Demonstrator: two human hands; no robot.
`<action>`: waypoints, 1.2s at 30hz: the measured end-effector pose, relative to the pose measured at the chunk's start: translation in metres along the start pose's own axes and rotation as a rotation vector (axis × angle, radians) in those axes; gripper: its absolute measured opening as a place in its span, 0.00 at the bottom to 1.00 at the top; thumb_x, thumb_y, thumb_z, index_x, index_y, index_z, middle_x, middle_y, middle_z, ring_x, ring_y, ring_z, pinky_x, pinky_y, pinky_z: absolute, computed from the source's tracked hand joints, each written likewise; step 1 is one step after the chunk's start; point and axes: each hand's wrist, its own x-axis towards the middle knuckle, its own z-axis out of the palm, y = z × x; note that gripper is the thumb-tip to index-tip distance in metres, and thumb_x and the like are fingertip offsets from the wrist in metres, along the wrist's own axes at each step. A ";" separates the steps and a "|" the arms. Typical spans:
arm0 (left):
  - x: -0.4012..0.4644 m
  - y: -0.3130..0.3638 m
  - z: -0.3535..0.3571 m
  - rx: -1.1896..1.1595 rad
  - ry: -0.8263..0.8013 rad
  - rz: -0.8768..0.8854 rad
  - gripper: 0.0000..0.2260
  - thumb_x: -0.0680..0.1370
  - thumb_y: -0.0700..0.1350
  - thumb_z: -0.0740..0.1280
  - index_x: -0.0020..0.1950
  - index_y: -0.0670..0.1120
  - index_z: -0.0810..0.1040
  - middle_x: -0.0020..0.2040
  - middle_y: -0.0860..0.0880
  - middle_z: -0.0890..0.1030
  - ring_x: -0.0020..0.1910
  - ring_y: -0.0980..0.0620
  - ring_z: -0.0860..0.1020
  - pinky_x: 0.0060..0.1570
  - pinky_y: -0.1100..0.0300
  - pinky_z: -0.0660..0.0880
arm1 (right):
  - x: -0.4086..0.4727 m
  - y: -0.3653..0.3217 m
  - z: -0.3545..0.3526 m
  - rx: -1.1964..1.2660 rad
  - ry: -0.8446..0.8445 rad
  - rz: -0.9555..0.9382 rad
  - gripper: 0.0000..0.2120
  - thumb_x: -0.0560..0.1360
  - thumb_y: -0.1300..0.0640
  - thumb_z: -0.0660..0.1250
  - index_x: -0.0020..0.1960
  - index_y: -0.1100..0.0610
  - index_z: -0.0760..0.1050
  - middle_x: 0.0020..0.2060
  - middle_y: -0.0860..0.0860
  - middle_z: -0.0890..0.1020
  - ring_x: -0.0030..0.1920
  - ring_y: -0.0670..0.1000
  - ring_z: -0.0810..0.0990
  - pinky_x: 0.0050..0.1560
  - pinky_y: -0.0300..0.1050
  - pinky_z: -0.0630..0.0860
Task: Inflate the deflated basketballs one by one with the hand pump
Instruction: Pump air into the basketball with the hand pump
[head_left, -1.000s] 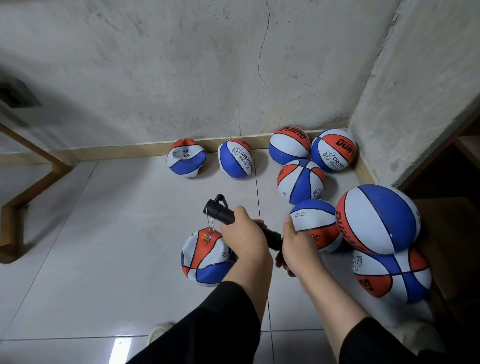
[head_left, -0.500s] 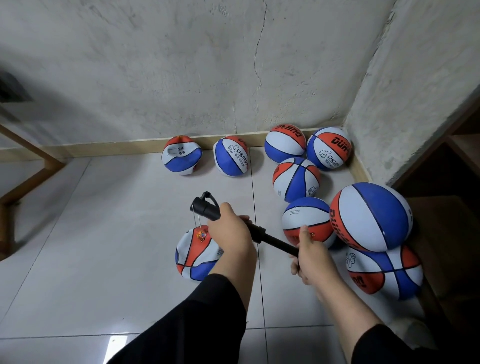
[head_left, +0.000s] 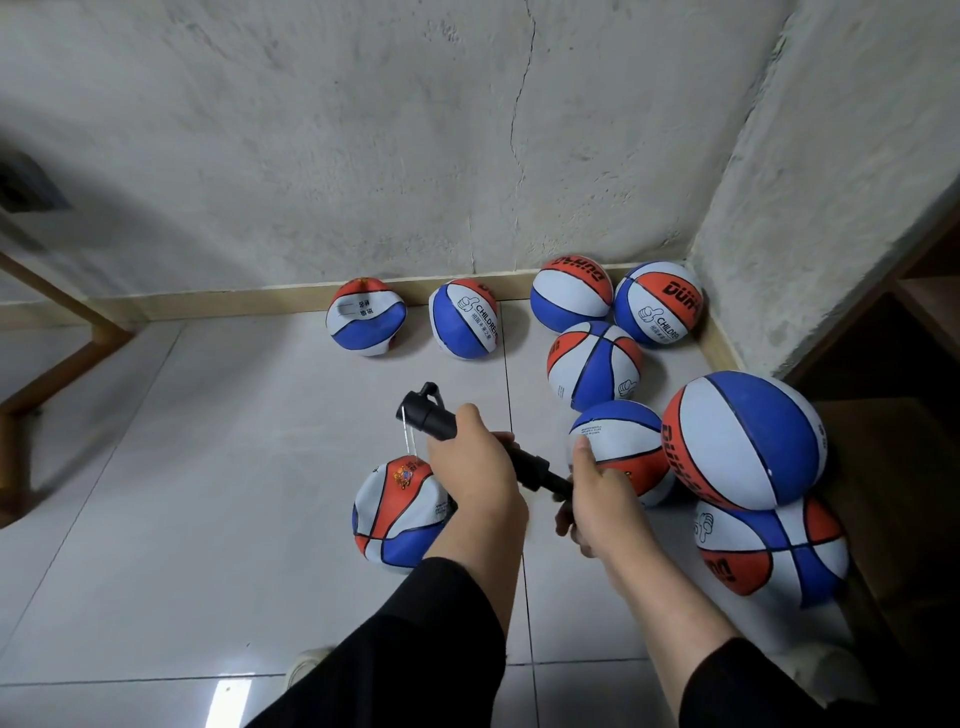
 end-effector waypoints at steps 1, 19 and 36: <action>0.004 0.004 -0.001 -0.002 0.017 0.010 0.14 0.80 0.47 0.63 0.58 0.38 0.76 0.34 0.42 0.81 0.35 0.45 0.78 0.40 0.52 0.78 | 0.002 0.003 -0.007 0.034 0.010 0.033 0.32 0.83 0.34 0.51 0.43 0.62 0.74 0.23 0.55 0.77 0.28 0.55 0.72 0.27 0.39 0.62; -0.013 -0.009 0.000 -0.019 0.026 -0.036 0.06 0.80 0.47 0.63 0.52 0.44 0.73 0.33 0.43 0.81 0.31 0.47 0.78 0.40 0.51 0.79 | -0.012 -0.005 0.008 -0.169 0.013 -0.254 0.34 0.83 0.35 0.51 0.39 0.63 0.77 0.32 0.60 0.82 0.32 0.56 0.78 0.33 0.44 0.71; -0.013 -0.006 0.006 -0.039 0.053 -0.039 0.05 0.80 0.46 0.63 0.47 0.45 0.73 0.32 0.43 0.81 0.32 0.47 0.77 0.36 0.55 0.76 | -0.012 -0.012 0.002 0.086 0.066 -0.176 0.32 0.83 0.34 0.51 0.44 0.61 0.77 0.34 0.58 0.82 0.33 0.58 0.78 0.34 0.52 0.77</action>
